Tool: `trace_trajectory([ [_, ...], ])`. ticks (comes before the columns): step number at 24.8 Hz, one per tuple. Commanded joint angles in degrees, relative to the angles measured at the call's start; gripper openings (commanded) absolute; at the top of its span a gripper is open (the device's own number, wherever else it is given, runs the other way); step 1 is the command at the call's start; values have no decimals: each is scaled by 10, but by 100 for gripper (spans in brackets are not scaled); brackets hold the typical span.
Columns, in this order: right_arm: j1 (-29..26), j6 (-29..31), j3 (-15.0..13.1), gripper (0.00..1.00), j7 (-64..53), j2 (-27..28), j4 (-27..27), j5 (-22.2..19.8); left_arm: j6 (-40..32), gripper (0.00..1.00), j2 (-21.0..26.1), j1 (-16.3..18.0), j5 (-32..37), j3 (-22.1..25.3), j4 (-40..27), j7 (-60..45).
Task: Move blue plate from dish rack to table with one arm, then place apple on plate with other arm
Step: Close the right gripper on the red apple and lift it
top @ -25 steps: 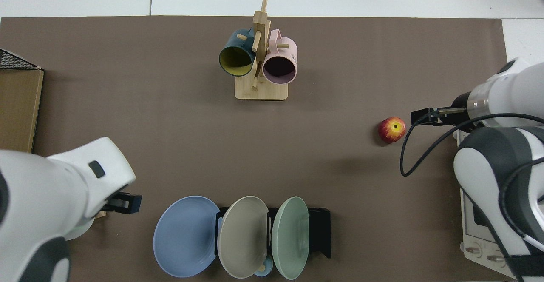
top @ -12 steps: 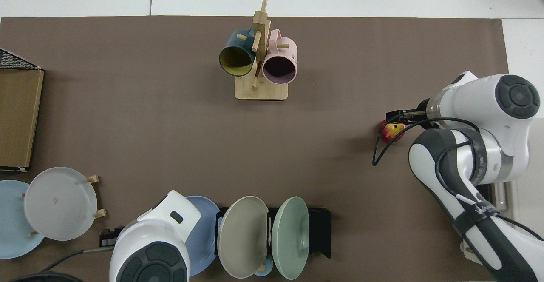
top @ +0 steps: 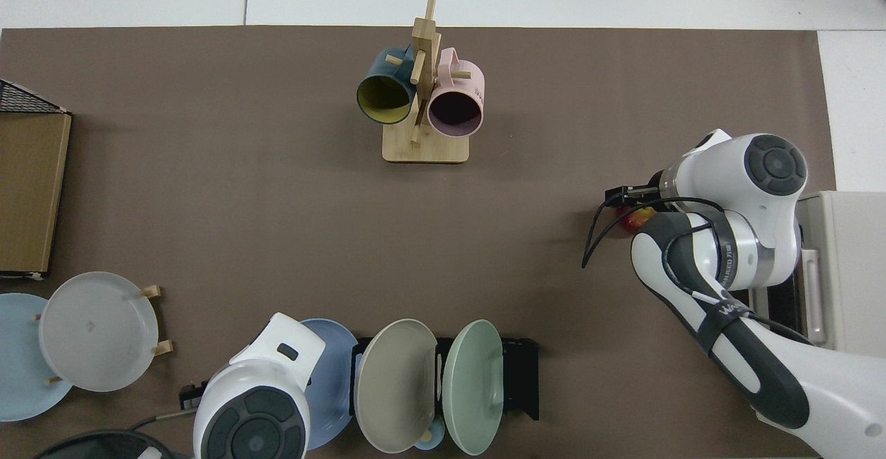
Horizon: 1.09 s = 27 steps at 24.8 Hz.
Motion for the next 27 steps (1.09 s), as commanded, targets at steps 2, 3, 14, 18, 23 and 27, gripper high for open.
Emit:
trace_trajectory([
  [2, 0, 11, 0, 0, -4, 10, -14, -10, 40, 89, -26, -3, -25, -3, -39, -9],
  [3, 0, 10, 0, 0, -19, 9, -13, -10, 43, 89, -26, -4, -27, -4, -43, -9],
  [14, 2, -127, -1, 0, -30, -53, 47, -10, 70, 90, -22, -11, -30, -28, -81, -16],
  [18, 2, -210, -1, 0, -31, -69, 98, -10, 72, 88, -24, -19, -38, -29, -94, -9],
  [23, 1, -299, -2, 0, -33, -78, 156, -10, 76, 83, -13, -16, -62, -29, -96, 20],
  [27, 1, -341, -1, 0, -35, -128, 161, -10, 71, 78, -12, -7, -71, -28, -96, 55],
])
